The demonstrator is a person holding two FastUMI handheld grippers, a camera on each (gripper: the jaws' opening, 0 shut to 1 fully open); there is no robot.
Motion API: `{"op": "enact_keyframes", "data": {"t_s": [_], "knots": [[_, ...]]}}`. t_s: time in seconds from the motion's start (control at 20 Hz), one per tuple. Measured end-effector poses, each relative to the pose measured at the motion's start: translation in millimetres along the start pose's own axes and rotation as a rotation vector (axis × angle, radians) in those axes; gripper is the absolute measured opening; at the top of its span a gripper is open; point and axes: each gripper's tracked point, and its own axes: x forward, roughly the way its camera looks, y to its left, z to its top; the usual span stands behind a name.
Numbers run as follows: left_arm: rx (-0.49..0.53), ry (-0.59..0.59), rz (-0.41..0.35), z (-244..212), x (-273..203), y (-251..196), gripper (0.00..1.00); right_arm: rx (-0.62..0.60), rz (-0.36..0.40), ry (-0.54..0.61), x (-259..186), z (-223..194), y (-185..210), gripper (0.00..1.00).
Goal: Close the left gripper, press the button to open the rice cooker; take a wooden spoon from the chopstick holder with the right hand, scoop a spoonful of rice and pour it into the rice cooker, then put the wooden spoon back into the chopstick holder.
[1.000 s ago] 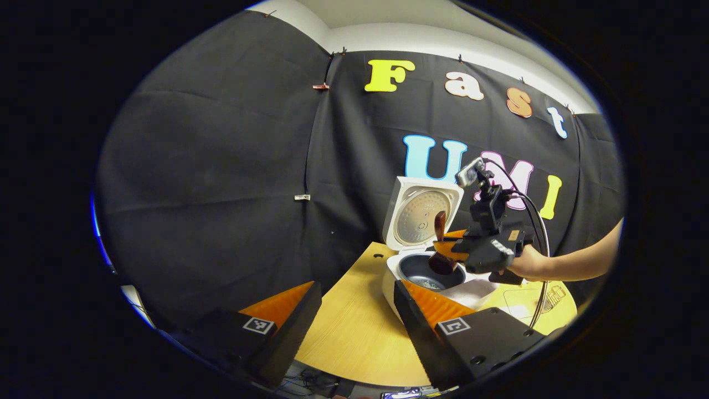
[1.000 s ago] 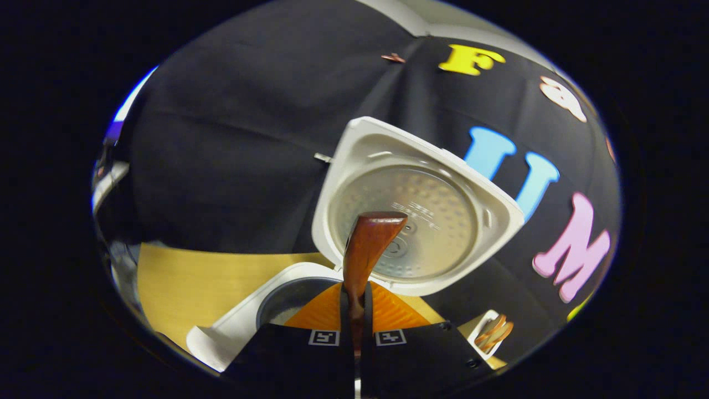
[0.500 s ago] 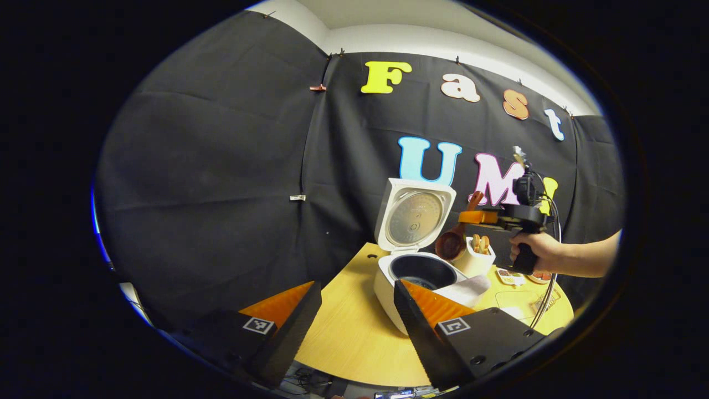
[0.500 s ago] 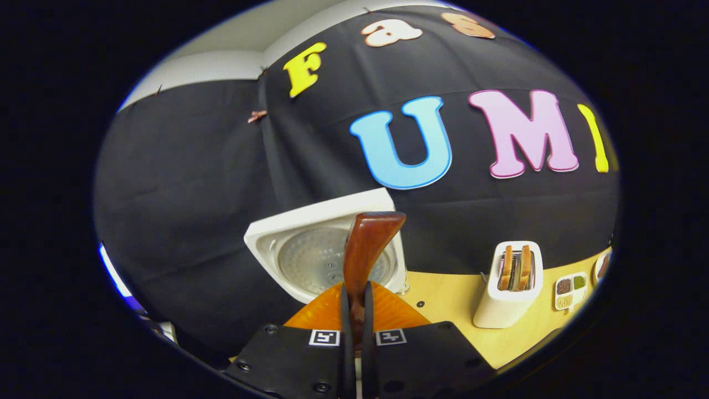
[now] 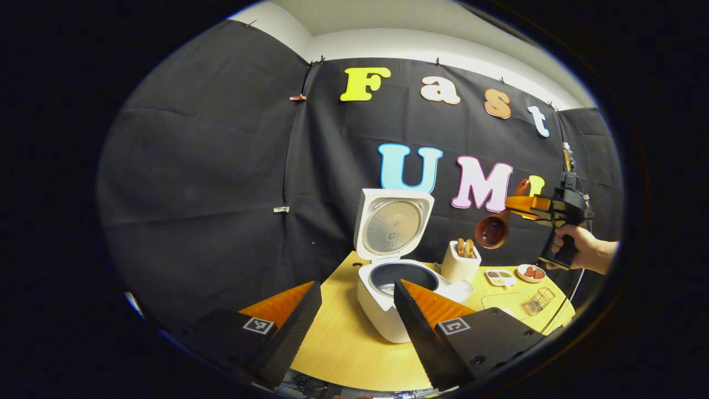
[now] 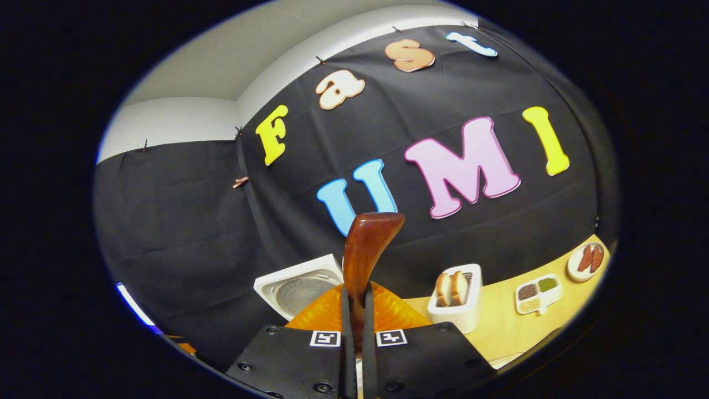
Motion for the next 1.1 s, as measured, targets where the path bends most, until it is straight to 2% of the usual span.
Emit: {"op": "enact_keyframes", "data": {"t_s": [0.25, 0.55, 0.8, 1.1], "knots": [[0.026, -0.008, -0.02, 7, 3, -23, 0.92, -0.114, -0.096, -0.061, -72, 35, -62, 0.08], [0.033, -0.01, -0.037, 9, 5, -55, 0.92, -0.149, -0.254, -0.065, -138, 50, -154, 0.08], [0.046, 0.003, -0.035, 8, 5, -75, 0.92, -0.194, -0.392, -0.004, -176, 28, -243, 0.09], [0.067, 0.017, -0.019, 8, 4, -95, 0.92, -0.187, -0.464, 0.15, -185, -39, -315, 0.08]]}}
